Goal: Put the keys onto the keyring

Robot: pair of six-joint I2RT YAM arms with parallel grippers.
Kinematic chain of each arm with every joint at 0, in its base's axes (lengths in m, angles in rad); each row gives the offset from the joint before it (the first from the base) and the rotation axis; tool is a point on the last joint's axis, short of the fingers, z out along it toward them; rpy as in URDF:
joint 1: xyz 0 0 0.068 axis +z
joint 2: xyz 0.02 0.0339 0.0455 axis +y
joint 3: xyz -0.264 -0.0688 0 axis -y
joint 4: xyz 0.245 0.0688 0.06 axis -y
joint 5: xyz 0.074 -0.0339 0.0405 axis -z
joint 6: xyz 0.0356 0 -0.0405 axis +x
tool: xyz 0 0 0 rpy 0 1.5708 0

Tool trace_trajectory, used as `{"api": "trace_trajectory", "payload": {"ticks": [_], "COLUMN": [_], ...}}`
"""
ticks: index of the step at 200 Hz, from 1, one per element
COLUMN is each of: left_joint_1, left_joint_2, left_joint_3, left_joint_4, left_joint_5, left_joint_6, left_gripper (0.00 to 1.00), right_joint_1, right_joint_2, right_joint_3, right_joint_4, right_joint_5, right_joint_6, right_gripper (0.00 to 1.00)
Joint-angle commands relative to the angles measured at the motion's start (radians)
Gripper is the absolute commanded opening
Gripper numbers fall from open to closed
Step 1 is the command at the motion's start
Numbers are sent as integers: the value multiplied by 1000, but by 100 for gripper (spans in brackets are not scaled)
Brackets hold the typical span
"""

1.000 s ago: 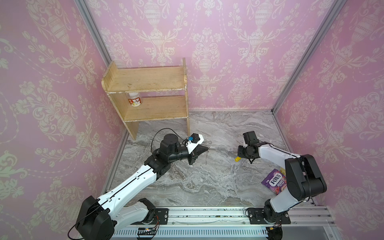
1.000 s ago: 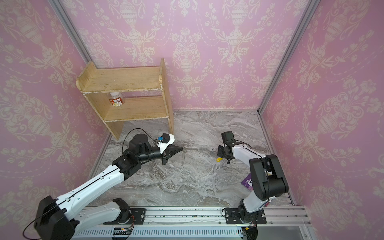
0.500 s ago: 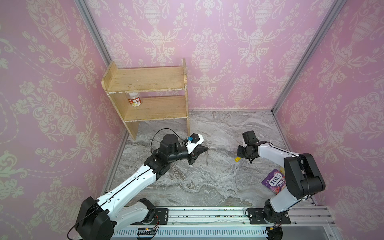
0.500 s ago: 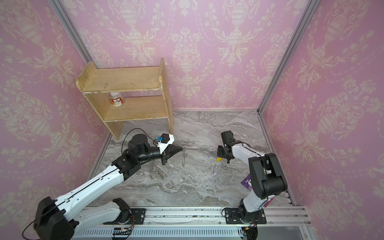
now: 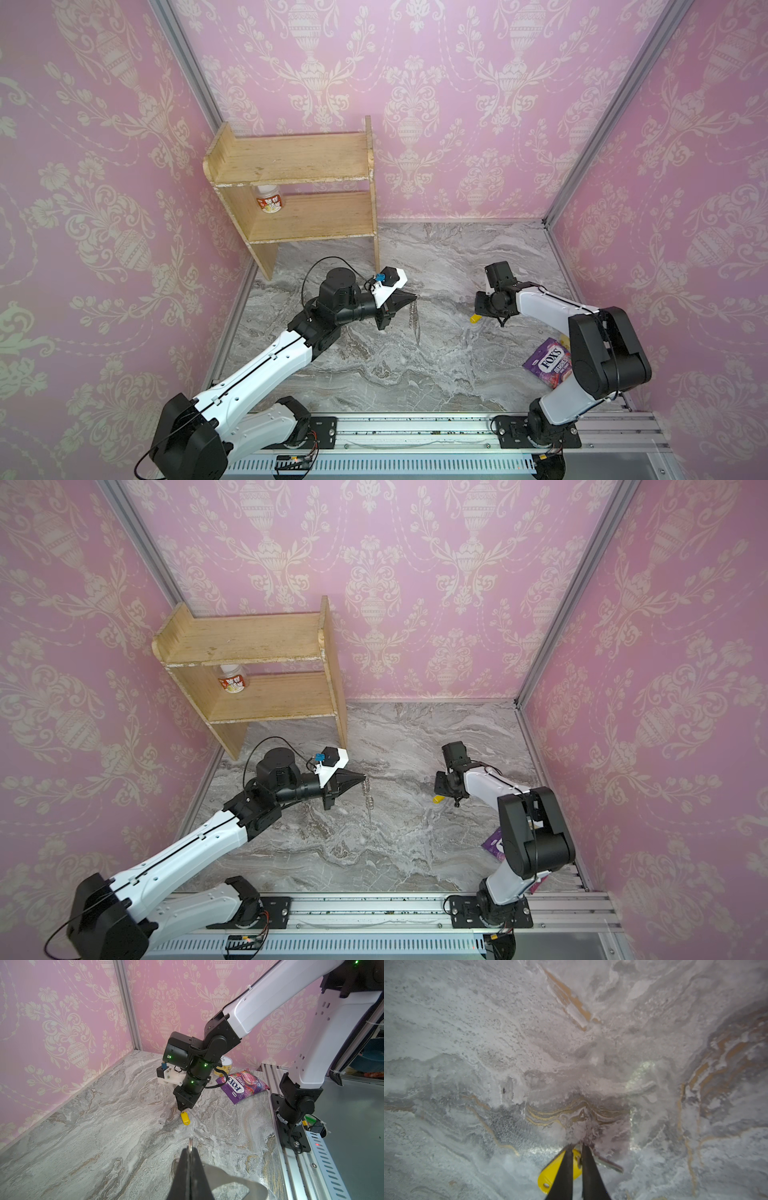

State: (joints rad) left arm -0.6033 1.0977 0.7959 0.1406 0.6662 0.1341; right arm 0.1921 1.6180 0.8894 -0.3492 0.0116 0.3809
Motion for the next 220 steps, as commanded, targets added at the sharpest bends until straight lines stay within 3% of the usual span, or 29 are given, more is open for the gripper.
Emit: {"api": "trace_trajectory", "payload": {"ticks": [1,38,67,102,122,174,202,220], "left_joint_1": [10,10,10,10,10,10,11,11], "left_joint_2": [-18,-22,-25,-24,-24,-27,-40,-55], "left_joint_3": [6,5,7,8,8,24,22,15], "left_joint_4": [11,8,6,6,8,-7,-10,-12], "left_joint_5": [-11,-14,-14,-13,-14,-13,-10,-13], "left_joint_6": [-1,-1,0,-1,-1,7,4,2], "left_gripper": [0,0,0,0,0,0,0,0], "right_joint_1": [7,7,7,7,6,10,16,18], "right_joint_2": [5,11,15,14,14,-105,-198,-257], "right_joint_3": [11,17,17,17,10,21,41,17], "right_joint_4": [-22,-23,-24,-34,-27,20,1,42], "right_joint_5": [-1,-3,-7,-12,-25,-216,-420,-590], "right_joint_6": [-17,-20,-20,-26,-32,-170,-310,-334], "right_gripper": [14,12,5,10,0,0,0,0]}}
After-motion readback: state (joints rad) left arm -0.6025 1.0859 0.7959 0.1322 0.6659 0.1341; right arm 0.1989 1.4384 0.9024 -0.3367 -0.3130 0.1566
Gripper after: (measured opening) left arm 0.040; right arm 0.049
